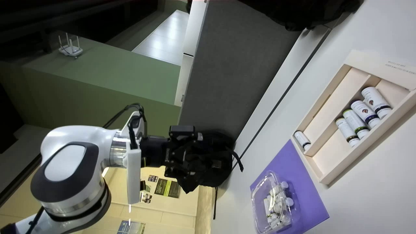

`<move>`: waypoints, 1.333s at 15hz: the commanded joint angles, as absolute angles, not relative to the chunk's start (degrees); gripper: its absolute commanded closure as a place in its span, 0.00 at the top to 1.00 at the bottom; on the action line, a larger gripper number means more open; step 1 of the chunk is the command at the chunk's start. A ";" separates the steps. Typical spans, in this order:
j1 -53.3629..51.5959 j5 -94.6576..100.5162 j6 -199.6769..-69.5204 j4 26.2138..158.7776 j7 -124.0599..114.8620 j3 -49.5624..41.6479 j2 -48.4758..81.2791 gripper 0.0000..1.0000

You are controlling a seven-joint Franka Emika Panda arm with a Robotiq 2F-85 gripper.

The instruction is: Pick the object in the upper segment of the box and put it on the table

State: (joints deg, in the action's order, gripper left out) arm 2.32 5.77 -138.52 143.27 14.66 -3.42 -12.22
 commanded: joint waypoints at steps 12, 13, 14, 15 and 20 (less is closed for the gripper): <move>5.10 6.24 -139.80 135.73 19.13 -7.36 -3.12 1.00; 5.60 5.05 -139.72 133.52 21.62 -8.37 0.13 1.00; 6.14 3.87 -140.26 132.05 23.55 -9.03 2.69 1.00; 6.76 0.81 -140.72 130.00 28.42 -9.82 5.97 1.00; 13.46 -8.89 -137.78 115.42 40.50 -7.50 22.42 1.00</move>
